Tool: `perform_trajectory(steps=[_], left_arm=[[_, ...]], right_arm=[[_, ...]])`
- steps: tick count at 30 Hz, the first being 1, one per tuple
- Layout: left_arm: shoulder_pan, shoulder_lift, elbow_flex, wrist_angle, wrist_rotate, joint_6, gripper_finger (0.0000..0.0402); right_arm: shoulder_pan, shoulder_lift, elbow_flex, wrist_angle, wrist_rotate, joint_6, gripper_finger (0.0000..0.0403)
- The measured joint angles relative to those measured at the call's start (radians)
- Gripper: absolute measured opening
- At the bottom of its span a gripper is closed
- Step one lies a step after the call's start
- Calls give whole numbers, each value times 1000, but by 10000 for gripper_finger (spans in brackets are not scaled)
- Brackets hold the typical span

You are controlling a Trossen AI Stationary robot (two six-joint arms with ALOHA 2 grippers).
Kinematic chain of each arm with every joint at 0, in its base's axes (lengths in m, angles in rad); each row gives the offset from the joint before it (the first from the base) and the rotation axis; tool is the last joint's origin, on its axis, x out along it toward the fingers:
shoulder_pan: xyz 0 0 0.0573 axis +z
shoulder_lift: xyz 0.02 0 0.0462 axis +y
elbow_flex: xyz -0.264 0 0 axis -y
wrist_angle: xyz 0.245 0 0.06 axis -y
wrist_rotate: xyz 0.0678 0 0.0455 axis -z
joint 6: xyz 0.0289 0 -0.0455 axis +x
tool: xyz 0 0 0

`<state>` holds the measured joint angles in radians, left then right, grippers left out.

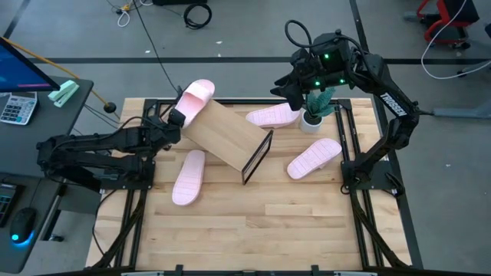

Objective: Pick and place slides into the shelf
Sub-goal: Put the pink slipper on the shelf

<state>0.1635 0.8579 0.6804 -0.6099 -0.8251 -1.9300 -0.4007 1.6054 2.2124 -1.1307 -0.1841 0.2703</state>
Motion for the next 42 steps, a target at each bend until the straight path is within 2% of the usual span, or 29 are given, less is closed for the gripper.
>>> perform_trajectory(steps=[5,9,14,20,31,37,42], left_arm=[[-4,-19,0,49,-3,61,205],[-4,-31,0,30,-2,80,187],[-4,-38,0,-25,17,83,144],[-6,-43,0,-83,23,83,74],[-7,-50,0,-67,6,97,72],[-18,-93,0,28,12,187,72],[-17,-125,0,14,10,207,71]], right_arm=[[0,0,0,-10,0,-1,203],[0,0,0,-11,0,-2,203],[0,0,0,-20,0,-2,203],[0,0,0,-26,0,-3,203],[0,0,0,-28,0,-1,203],[0,0,0,-28,0,-2,203],[0,0,0,-28,0,-2,203]])
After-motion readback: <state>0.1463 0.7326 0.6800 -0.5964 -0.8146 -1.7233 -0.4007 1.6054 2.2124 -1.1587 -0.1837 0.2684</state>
